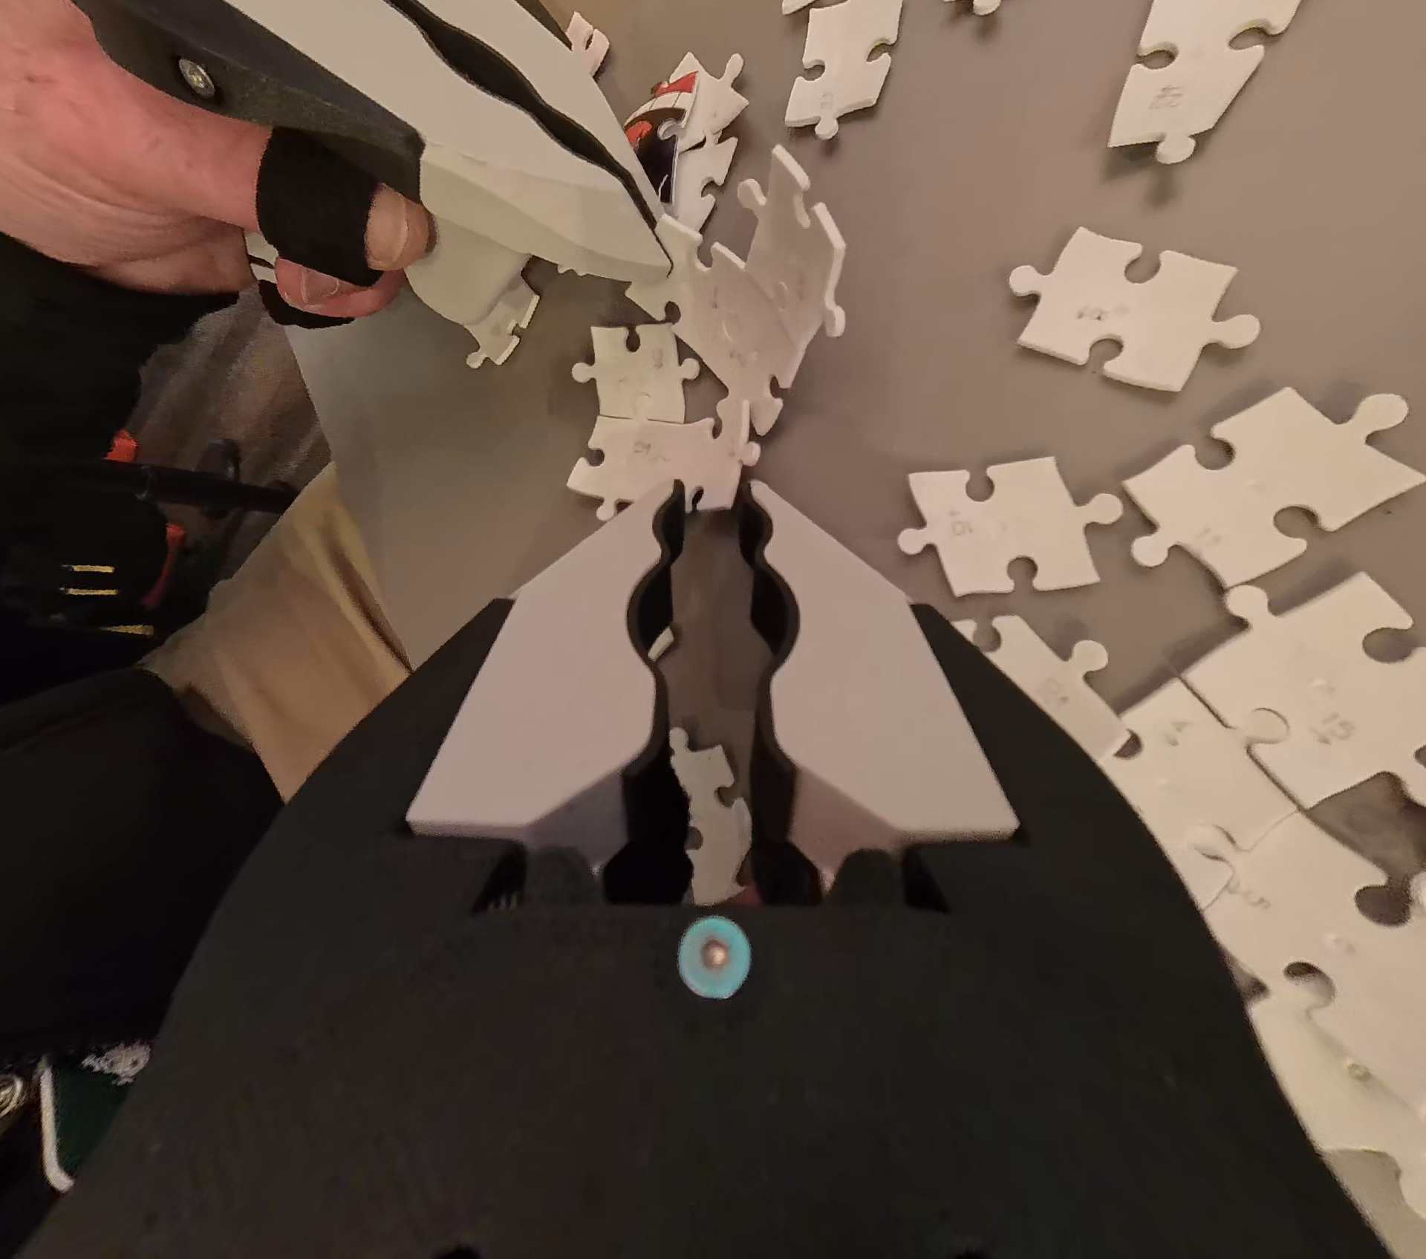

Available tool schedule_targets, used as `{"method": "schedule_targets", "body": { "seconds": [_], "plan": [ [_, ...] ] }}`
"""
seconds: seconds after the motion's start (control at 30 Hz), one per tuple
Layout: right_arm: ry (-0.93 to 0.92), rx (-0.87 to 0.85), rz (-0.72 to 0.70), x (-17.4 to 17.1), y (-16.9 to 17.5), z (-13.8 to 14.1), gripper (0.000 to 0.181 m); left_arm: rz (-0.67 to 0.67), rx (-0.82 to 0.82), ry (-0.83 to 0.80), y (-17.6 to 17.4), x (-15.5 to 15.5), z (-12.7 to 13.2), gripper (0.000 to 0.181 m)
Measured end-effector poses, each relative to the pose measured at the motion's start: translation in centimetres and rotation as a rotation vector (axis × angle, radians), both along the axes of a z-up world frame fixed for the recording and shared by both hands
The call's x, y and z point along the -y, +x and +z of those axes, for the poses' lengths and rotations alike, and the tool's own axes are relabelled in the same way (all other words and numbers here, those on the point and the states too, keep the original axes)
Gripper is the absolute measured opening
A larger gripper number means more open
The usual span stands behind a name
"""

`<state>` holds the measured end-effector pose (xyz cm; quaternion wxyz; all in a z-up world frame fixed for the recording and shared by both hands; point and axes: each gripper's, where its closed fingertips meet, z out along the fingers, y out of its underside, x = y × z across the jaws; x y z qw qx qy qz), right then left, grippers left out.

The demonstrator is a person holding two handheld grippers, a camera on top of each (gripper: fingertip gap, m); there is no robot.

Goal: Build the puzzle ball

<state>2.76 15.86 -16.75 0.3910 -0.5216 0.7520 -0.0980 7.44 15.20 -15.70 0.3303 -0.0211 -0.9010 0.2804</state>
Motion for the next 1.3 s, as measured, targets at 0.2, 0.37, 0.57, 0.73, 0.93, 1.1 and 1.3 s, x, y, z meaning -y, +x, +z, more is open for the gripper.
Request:
{"method": "schedule_targets", "body": {
  "seconds": [0.2, 0.37, 0.57, 0.73, 0.93, 1.1, 1.3],
  "plan": [
    [-0.049, -0.018, 0.032, -0.6, -0.4, 0.0, 0.013, 0.023, 0.000, -0.005, 0.0, -0.1, 0.0, 0.002],
    [-0.057, -0.021, 0.043, -0.9, -0.4, -0.1, 0.012, 0.046, -0.006, -0.017, 0.1, 0.2, 0.2, 0.002],
    [-0.039, -0.013, 0.049, -1.3, -0.3, 0.0, 0.015, 0.039, -0.027, -0.019, -0.3, 0.2, 0.3, 0.002],
    [-0.042, 0.002, 0.042, -0.8, -0.5, 0.5, 0.020, 0.038, -0.036, -0.025, -0.2, 0.2, 0.5, 0.002],
    [-0.030, -0.005, 0.053, -0.8, -0.5, 0.3, 0.019, 0.041, -0.043, -0.033, 0.2, 0.4, 0.8, 0.002],
    [-0.009, -0.004, 0.064, -1.1, -0.1, -0.1, 0.007, 0.039, -0.040, -0.036, 0.3, 0.4, 0.9, 0.002],
    [0.035, 0.019, 0.066, -1.1, 0.0, 0.3, 0.003, 0.030, -0.038, -0.036, 0.2, 0.5, 0.9, 0.002]
  ]
}}
